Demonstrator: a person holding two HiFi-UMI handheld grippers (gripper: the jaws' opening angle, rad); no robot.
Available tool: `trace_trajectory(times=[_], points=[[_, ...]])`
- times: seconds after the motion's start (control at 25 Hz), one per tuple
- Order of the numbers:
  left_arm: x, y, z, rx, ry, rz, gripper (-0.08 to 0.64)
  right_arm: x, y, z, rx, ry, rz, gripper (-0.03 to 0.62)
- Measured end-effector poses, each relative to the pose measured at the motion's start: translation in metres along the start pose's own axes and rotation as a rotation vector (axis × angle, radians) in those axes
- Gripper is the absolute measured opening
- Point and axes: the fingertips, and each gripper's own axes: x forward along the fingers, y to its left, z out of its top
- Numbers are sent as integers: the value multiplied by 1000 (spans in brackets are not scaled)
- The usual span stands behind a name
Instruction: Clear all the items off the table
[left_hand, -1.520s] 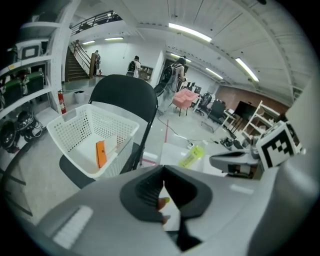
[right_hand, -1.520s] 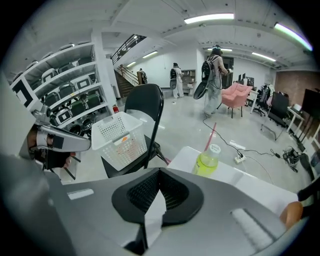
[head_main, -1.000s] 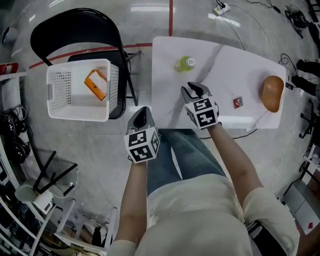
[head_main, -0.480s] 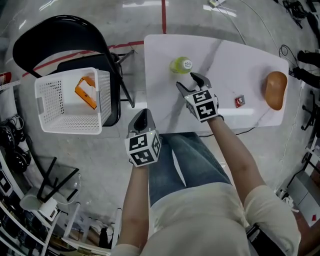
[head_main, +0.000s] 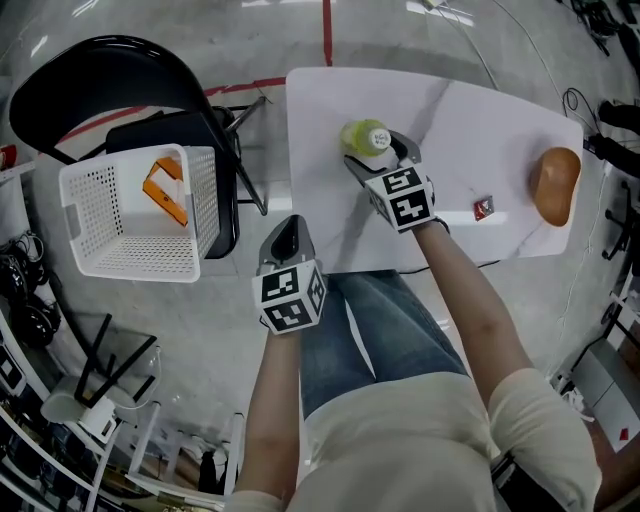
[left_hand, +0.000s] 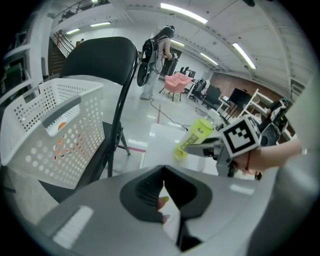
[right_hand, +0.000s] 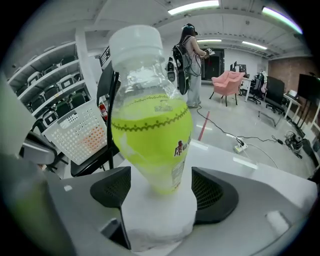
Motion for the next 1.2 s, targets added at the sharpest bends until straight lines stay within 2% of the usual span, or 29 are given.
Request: trace_trajectory(times=[0.36, 0.56, 0.8, 1.2], points=[[15, 0, 7, -6, 7, -6, 9, 22, -1, 13, -30, -46, 3, 378], [18, -1, 4, -7, 16, -6, 9, 26, -3, 18, -34, -60, -20, 307], [13, -7, 0, 3, 21, -9, 9, 23, -4, 15, -73, -37, -43, 276], [-9, -6, 11, 14, -11, 3, 8, -8, 3, 9, -14, -15, -75, 265]])
